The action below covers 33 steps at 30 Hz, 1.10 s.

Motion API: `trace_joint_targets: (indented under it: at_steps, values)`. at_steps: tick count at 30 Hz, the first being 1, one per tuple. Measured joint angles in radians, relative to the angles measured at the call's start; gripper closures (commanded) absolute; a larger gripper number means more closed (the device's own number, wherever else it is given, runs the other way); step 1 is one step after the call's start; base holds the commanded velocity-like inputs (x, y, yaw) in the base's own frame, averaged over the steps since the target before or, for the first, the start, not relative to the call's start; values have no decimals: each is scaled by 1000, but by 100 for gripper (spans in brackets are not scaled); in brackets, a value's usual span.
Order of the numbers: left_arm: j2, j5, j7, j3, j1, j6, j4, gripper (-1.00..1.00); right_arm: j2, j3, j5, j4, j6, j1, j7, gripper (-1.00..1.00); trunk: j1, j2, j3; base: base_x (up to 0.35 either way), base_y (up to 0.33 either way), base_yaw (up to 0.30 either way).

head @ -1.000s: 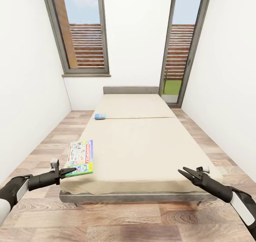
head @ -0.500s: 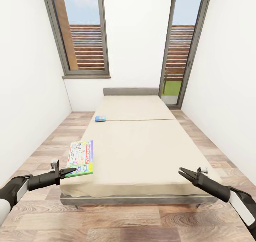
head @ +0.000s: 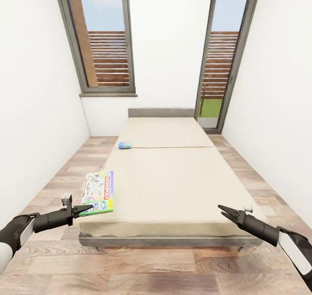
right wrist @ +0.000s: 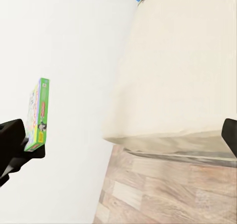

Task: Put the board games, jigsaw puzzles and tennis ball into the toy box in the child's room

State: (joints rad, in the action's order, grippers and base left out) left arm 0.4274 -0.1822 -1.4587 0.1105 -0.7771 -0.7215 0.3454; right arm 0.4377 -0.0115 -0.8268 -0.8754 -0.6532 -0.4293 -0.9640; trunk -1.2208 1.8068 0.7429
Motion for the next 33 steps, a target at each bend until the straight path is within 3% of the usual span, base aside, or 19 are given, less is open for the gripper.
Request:
trace_joint_targets:
  at_steps: [33]
  values:
    - [-6,3,12,-1,0,-13,0,100,-2,6,12,-9,2,0,-9,-100,127,-231,-103,-120,-64,286]
